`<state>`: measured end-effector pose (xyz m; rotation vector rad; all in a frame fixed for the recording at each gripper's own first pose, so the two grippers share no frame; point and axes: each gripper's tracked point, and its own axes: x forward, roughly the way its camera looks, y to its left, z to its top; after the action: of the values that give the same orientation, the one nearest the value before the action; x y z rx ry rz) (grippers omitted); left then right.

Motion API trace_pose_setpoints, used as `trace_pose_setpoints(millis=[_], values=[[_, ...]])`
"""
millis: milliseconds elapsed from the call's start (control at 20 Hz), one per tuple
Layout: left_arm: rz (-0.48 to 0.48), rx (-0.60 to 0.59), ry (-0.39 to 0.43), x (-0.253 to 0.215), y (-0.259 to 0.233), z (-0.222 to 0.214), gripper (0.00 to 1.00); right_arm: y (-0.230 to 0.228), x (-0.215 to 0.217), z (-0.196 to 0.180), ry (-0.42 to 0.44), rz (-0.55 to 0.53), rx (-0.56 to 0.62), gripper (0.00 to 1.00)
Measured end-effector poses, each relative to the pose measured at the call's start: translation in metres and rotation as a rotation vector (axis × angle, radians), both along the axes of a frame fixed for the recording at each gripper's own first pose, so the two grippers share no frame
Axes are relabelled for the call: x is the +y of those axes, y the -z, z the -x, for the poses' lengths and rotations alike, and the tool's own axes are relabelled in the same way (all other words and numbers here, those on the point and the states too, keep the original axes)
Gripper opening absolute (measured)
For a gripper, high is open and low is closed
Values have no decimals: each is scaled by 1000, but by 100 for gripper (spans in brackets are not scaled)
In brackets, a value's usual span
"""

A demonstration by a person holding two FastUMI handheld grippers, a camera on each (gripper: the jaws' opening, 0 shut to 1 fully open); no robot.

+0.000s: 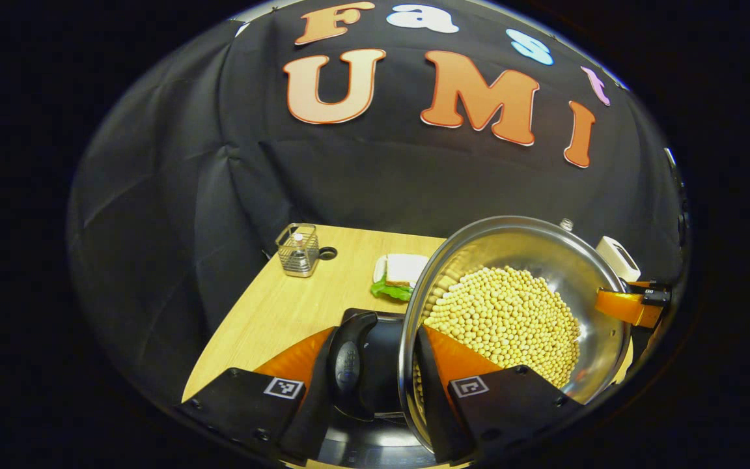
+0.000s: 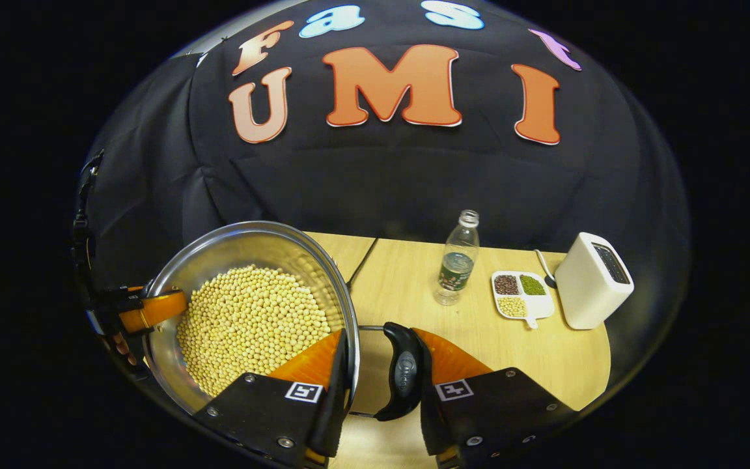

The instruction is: First push the handle of the pot to place it horizontally, then grasp the pot with both hands and set it on the induction cooktop.

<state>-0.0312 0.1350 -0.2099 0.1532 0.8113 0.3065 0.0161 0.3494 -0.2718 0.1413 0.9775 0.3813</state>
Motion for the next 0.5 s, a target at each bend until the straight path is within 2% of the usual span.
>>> trace_pose_setpoints(millis=[50,100,200,250,300,350,500], values=[[-4,-3,-7,-1,-5,2,66,0,7,1,-8,-3,0,44],[-8,-4,-12,-2,-12,5,68,0,14,1,-12,-7,1,48],[-10,-4,-20,-5,-18,13,67,1,26,1,-20,-10,3,48],[-8,-4,-23,-1,-15,14,67,3,31,-1,-23,-9,4,44],[-7,1,-25,0,-11,12,68,6,34,-1,-22,-9,8,44],[-7,5,-27,0,-9,12,68,9,39,-1,-26,-5,7,48],[-7,17,-38,0,-6,13,67,19,47,1,-28,-4,22,49]])
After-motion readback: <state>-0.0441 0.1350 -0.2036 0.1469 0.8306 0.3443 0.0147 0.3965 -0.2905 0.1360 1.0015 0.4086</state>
